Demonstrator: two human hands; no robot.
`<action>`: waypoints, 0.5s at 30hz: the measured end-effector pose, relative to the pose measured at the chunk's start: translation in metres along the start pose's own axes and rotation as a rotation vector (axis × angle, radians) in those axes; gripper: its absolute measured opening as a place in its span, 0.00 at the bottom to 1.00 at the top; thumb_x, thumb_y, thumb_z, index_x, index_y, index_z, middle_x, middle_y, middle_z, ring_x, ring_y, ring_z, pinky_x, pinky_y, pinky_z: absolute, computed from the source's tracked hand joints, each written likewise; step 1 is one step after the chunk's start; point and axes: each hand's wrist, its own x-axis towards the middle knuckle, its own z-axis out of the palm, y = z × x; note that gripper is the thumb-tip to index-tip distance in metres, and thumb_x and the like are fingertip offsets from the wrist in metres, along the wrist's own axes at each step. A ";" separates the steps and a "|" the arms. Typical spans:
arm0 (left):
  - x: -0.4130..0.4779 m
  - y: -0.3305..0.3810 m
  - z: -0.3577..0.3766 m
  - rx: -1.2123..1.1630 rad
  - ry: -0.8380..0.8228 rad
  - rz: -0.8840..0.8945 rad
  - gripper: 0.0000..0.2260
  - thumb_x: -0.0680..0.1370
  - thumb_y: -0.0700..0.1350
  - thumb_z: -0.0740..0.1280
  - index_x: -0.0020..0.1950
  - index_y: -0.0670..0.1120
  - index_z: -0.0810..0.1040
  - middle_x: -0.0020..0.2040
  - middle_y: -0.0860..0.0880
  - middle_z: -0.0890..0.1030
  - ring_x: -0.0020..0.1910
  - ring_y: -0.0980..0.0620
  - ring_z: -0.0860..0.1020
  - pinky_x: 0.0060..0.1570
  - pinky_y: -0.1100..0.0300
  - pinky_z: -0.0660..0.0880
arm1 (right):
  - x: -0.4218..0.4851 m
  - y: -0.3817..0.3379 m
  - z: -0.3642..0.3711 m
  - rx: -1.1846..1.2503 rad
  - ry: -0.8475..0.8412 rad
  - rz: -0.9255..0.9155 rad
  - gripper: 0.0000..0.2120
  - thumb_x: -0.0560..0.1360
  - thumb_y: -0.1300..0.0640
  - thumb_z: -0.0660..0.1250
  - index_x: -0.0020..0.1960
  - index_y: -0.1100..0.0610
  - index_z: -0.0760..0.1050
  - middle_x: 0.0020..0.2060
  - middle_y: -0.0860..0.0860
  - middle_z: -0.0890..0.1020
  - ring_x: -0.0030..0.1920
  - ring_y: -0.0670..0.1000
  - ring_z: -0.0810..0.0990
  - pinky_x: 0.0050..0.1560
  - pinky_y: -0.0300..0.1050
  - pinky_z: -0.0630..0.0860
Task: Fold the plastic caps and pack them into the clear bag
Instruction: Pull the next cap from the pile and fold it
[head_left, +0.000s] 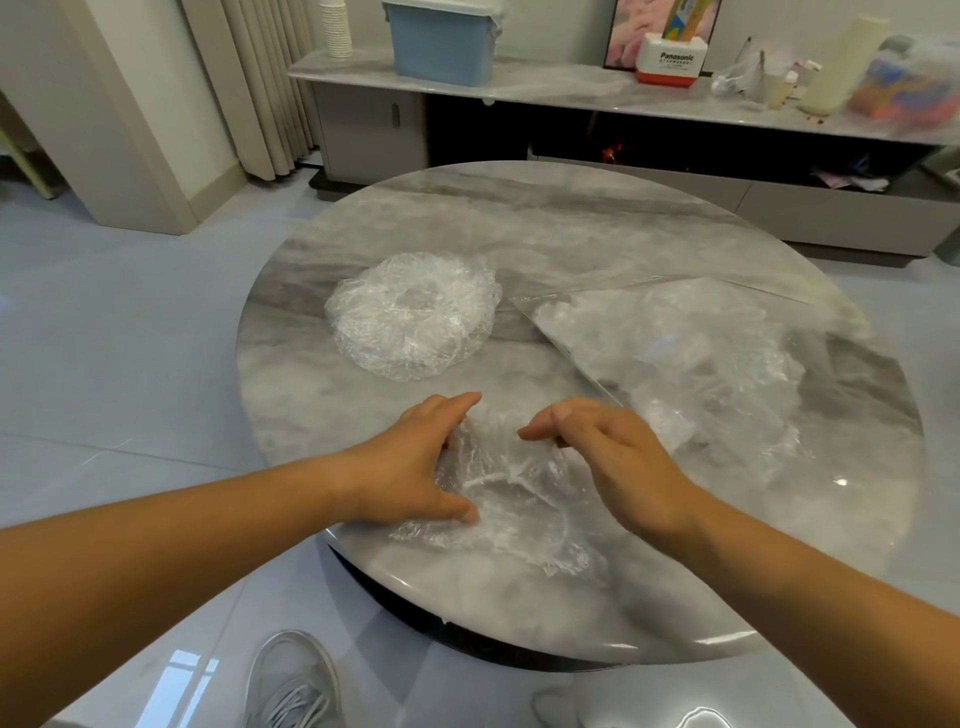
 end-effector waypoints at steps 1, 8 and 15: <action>0.001 0.000 0.000 0.008 0.001 0.001 0.53 0.69 0.59 0.79 0.81 0.58 0.45 0.70 0.59 0.61 0.67 0.58 0.64 0.70 0.61 0.66 | -0.007 0.003 -0.001 -0.095 -0.020 -0.107 0.21 0.82 0.44 0.56 0.52 0.52 0.86 0.53 0.44 0.84 0.57 0.44 0.80 0.60 0.41 0.74; 0.002 -0.001 -0.005 0.075 -0.047 0.006 0.50 0.70 0.56 0.78 0.81 0.57 0.48 0.68 0.58 0.62 0.68 0.56 0.64 0.69 0.60 0.67 | -0.050 0.021 -0.007 -0.753 -0.212 -0.685 0.25 0.84 0.45 0.54 0.68 0.62 0.76 0.67 0.55 0.76 0.69 0.54 0.73 0.67 0.50 0.71; -0.003 0.011 -0.023 0.038 -0.240 -0.064 0.53 0.62 0.69 0.77 0.79 0.59 0.53 0.68 0.63 0.61 0.69 0.60 0.62 0.73 0.58 0.63 | -0.063 0.033 0.000 -0.938 -0.360 -0.716 0.26 0.84 0.41 0.55 0.66 0.60 0.77 0.63 0.52 0.78 0.68 0.54 0.74 0.68 0.52 0.68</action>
